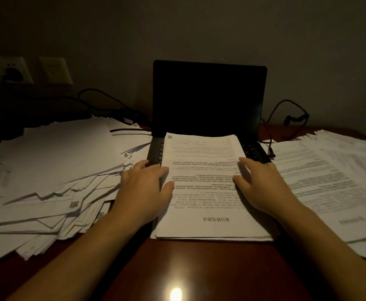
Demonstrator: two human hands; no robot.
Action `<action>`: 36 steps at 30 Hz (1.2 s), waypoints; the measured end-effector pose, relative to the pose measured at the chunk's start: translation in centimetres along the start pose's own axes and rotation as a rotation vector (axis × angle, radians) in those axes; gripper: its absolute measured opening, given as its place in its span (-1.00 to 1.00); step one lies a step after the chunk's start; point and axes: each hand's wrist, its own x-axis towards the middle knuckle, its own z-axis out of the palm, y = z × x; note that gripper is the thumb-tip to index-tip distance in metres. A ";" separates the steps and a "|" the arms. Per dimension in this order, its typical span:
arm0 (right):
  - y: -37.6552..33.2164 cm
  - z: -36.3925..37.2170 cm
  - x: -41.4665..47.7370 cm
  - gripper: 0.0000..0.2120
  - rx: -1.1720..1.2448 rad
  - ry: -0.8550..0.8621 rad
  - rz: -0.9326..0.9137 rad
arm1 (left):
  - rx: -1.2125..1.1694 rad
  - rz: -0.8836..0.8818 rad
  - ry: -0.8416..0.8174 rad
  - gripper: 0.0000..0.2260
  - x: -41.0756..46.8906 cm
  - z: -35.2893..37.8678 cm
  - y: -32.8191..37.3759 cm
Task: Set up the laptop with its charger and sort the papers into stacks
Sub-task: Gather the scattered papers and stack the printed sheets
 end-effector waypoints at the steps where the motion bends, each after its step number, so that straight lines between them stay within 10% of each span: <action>1: -0.2 0.0 -0.1 -0.62 -0.044 -0.019 -0.006 | -0.016 -0.002 -0.011 -0.60 -0.1 0.0 0.0; 10: -0.5 0.7 -0.5 -0.29 -0.222 -0.052 -0.057 | -0.012 0.044 0.029 -0.54 0.0 -0.2 -0.6; 27: -16.9 6.5 3.0 -0.51 -0.065 -0.198 -0.591 | 0.320 -0.239 -0.022 -0.38 2.6 -9.3 -14.7; 36: -23.1 9.8 7.8 -0.53 0.000 -0.219 -0.583 | 0.267 -0.262 -0.244 -0.33 0.8 -9.5 -20.0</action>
